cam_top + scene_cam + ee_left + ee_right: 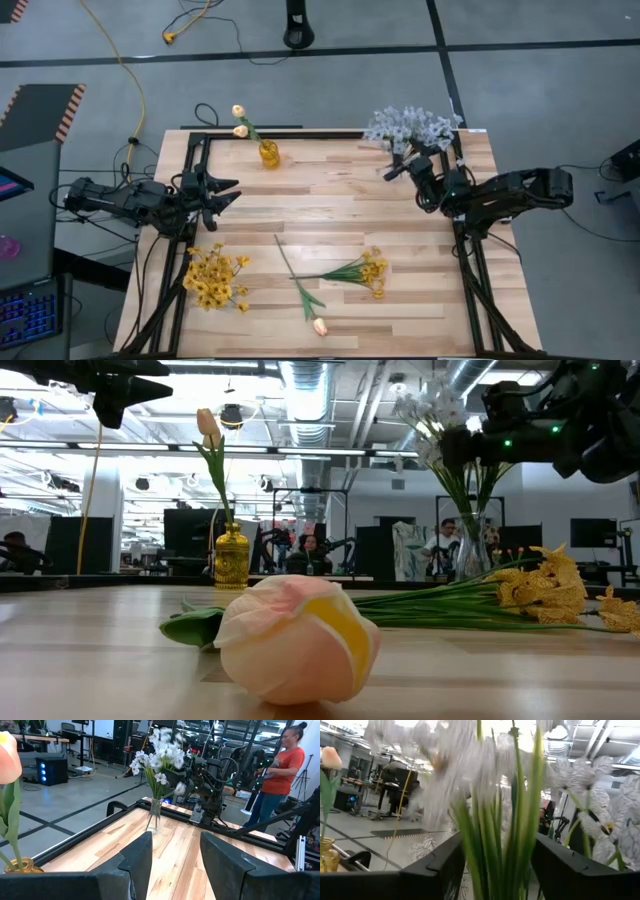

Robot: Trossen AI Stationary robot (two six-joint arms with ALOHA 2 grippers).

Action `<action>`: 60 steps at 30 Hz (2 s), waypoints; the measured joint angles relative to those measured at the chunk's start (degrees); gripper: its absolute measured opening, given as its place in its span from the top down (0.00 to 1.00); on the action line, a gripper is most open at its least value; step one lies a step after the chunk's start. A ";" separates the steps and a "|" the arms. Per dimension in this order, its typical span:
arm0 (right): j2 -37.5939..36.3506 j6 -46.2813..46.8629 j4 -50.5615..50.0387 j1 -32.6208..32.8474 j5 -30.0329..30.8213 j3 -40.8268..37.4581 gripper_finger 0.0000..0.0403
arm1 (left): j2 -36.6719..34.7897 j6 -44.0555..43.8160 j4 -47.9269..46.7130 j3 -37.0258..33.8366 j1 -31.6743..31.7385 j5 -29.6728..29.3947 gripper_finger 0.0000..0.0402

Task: Sort flowers into vase by color
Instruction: Put the white flowers into the top transparent vase

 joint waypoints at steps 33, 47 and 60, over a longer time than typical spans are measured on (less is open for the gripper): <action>0.00 -7.44 -6.88 17.14 48.94 18.58 0.34 | -0.01 0.20 -0.07 0.02 0.00 3.12 0.62; 0.00 -7.41 -6.73 23.15 49.12 25.70 0.34 | 0.00 1.93 -0.63 0.02 0.00 6.54 0.62; 0.02 -7.54 -18.48 22.48 49.06 25.70 0.34 | -0.02 3.49 -1.35 0.02 -0.03 7.76 0.62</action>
